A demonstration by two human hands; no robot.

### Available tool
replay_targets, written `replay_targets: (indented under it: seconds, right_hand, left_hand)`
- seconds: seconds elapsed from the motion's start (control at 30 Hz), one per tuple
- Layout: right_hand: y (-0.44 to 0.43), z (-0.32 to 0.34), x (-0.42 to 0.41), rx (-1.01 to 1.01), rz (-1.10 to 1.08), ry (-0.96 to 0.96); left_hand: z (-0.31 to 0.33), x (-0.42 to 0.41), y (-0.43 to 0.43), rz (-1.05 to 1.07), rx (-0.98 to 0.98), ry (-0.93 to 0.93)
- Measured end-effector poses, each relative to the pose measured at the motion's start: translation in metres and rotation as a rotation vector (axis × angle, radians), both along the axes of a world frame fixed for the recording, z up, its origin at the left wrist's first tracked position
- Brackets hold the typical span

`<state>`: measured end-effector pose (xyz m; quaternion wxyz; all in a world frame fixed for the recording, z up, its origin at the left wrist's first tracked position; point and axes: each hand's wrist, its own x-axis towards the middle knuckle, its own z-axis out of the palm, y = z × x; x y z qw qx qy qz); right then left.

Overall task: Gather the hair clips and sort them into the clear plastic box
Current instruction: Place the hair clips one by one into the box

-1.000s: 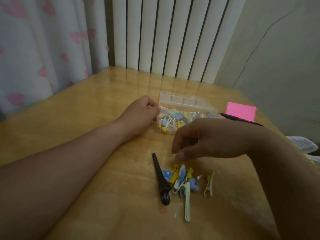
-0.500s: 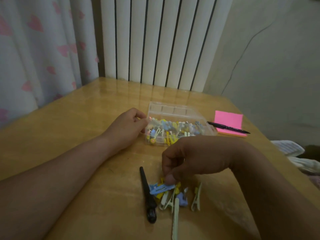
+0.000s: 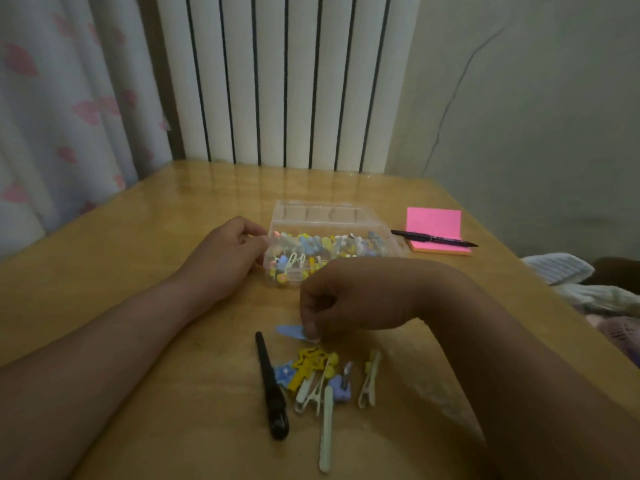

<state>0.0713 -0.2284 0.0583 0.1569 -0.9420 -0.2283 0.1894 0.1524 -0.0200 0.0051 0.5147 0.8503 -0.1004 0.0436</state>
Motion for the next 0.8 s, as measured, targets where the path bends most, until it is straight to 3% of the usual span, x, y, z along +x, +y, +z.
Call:
replay_targets:
  seconds: [0.27,0.47,0.63,0.7,0.8]
  right_hand:
    - [0.001,-0.006,0.004,-0.041,-0.078,-0.096]
    - [0.006,-0.005,0.001,-0.057,-0.014,-0.11]
    - [0.015,-0.014,0.003,-0.052,-0.016,-0.231]
    - [0.015,-0.015,0.006,0.006,-0.037,-0.274]
    - [0.003,-0.002,0.008,0.249,-0.186,-0.39]
  left_hand:
    - [0.001,-0.001,-0.001,0.007,-0.007,-0.005]
    - [0.0,0.003,-0.004,-0.01,0.018,-0.017]
    - [-0.004,0.005,-0.003,0.0,-0.004,-0.024]
    - [-0.004,0.005,-0.001,-0.006,-0.019,-0.031]
    - [-0.002,0.001,-0.002,-0.035,0.003,-0.03]
